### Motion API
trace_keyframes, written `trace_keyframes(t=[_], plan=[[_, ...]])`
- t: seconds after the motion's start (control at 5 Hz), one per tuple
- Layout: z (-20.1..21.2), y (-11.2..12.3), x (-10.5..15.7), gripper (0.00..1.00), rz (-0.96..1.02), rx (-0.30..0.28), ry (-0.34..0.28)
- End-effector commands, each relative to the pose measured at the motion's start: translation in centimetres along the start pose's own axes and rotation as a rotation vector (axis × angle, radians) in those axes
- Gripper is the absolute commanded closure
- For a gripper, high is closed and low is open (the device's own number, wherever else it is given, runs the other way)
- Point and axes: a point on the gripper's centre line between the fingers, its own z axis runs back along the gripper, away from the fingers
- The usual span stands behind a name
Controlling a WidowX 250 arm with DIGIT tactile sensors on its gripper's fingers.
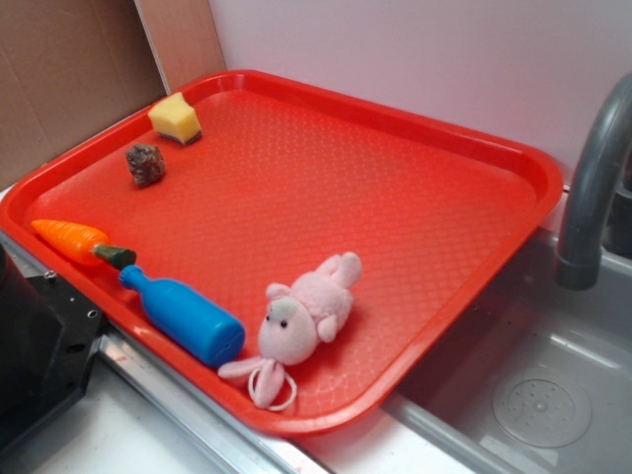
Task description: Grab the rock.
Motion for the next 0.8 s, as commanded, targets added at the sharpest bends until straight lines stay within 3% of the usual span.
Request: trace_keyframes(t=[0.0, 0.2, 0.4, 0.6], plan=[[0.0, 0.0, 0.0, 0.00, 0.000, 0.000, 0.000], [-5.0, 4.9, 1.6, 0.00, 0.212, 0.091, 0.083], [-8.9, 8.9, 3.9, 0.00, 0.365, 0.140, 0.018], [-10.9, 12.8, 4.5, 0.00, 0.518, 0.210, -0.101]])
